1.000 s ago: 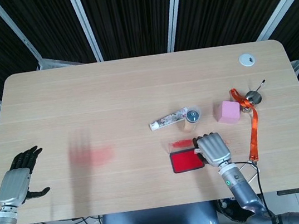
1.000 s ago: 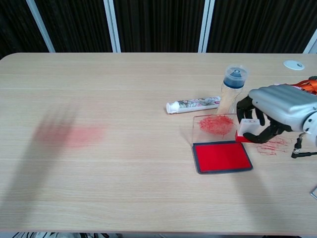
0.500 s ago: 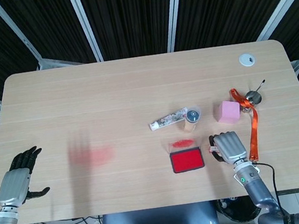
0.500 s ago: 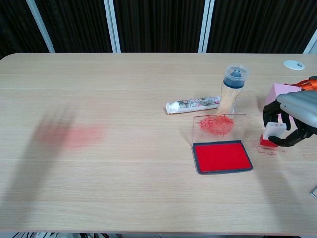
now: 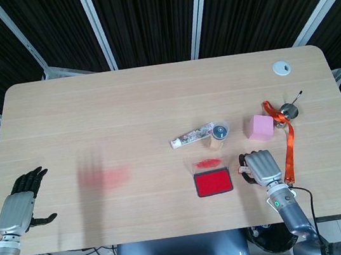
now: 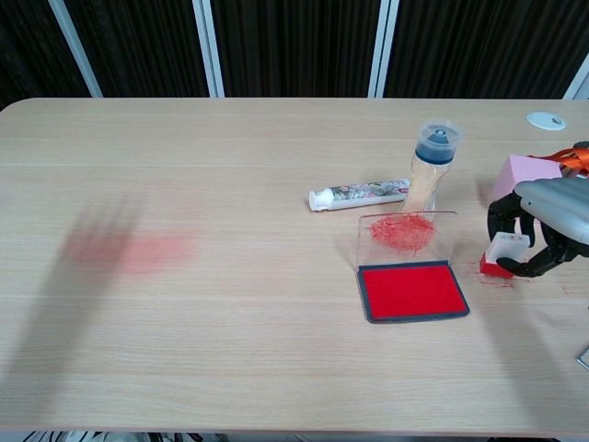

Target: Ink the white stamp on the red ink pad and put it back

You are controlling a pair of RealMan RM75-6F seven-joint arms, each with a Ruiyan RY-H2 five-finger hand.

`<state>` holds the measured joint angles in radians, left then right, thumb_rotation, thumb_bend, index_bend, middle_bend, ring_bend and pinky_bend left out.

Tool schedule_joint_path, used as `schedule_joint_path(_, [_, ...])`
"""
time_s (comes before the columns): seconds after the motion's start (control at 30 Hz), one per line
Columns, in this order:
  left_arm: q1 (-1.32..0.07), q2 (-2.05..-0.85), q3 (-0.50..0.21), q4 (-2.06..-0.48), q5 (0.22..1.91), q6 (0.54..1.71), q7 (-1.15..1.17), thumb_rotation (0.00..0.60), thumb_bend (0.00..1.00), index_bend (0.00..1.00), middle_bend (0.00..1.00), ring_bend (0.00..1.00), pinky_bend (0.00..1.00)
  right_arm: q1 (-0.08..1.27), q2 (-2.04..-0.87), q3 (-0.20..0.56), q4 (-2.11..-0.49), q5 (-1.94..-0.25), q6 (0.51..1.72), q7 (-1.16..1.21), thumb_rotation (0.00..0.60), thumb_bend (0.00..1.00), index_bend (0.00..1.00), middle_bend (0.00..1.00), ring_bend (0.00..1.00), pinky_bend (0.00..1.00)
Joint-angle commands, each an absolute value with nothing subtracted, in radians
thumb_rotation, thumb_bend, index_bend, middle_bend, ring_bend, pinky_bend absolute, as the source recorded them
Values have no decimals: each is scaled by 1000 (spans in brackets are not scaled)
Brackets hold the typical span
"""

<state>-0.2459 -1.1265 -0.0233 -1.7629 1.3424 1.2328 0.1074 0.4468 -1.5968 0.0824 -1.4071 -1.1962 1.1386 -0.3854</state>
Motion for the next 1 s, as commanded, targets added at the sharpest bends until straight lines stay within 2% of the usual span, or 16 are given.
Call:
schedule_joint_path(0.03, [-246,-1127,-23,-1763,1342,1233,108,600,5,0,0,0,0,442,-1607,81,-1388,-1207,1140,-367,600,564,812,614,515,525])
schedule_joint_path(0.37, [-245,-1128,-23,-1763,1335,1232,114,600,5,0,0,0,0,439,-1631,80,-1344,-1212,1125,-343,600,520,810,587,491,467])
schedule_joint_path(0.6, [-245,-1129,-24,-1764,1330,1231,120,600,5,0,0,0,0,436,-1647,84,-1321,-1209,1122,-339,600,480,770,548,463,421])
schedule_joint_path(1.0, [-245,-1129,-24,-1765,1329,1230,122,600,5,0,0,0,0,431,-1659,87,-1302,-1210,1122,-345,600,465,765,543,462,415])
